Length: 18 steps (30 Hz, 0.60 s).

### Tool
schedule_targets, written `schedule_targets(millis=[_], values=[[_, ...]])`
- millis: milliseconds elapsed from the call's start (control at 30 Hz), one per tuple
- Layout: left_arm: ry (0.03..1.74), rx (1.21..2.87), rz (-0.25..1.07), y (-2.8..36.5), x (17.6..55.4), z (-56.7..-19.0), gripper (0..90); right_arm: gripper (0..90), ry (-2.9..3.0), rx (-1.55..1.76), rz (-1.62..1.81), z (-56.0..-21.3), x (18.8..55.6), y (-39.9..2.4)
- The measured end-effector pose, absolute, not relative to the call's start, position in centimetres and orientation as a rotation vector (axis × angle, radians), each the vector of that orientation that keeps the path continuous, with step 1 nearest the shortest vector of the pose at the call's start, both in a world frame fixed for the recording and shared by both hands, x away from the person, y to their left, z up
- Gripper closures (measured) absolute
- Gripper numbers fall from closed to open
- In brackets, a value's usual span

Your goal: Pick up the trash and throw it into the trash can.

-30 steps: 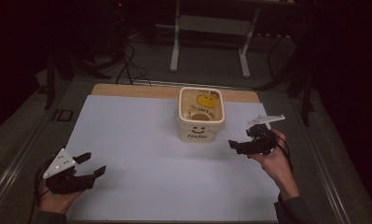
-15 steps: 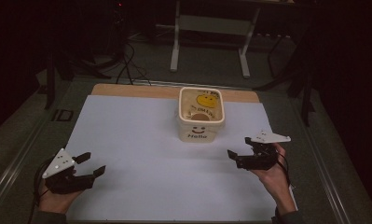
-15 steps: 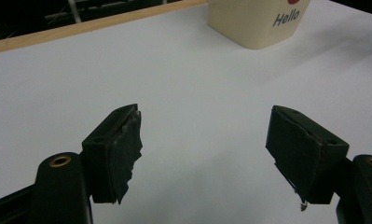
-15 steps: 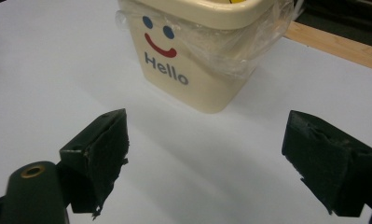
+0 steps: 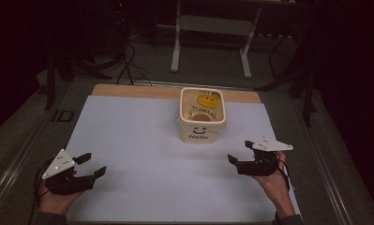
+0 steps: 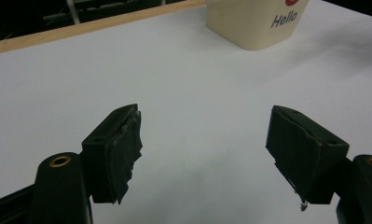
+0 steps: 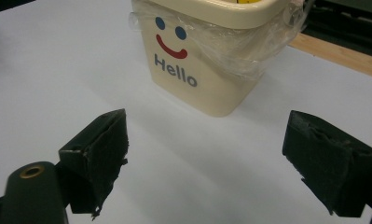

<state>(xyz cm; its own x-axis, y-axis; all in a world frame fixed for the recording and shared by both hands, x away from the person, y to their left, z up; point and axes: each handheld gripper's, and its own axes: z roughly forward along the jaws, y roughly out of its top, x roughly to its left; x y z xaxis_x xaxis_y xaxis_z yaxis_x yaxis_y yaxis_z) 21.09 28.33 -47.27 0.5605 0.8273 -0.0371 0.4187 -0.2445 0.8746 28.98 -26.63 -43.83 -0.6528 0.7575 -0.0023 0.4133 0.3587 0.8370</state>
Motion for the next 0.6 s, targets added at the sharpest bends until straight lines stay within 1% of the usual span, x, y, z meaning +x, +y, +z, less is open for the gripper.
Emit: schedule_targets(millis=[600], values=[[1.018, 1.844, 0.538, 28.46, 21.1, -47.24, 26.1, 13.1, 2.23, 0.897, 1.288, -44.2, 28.23, -26.99]])
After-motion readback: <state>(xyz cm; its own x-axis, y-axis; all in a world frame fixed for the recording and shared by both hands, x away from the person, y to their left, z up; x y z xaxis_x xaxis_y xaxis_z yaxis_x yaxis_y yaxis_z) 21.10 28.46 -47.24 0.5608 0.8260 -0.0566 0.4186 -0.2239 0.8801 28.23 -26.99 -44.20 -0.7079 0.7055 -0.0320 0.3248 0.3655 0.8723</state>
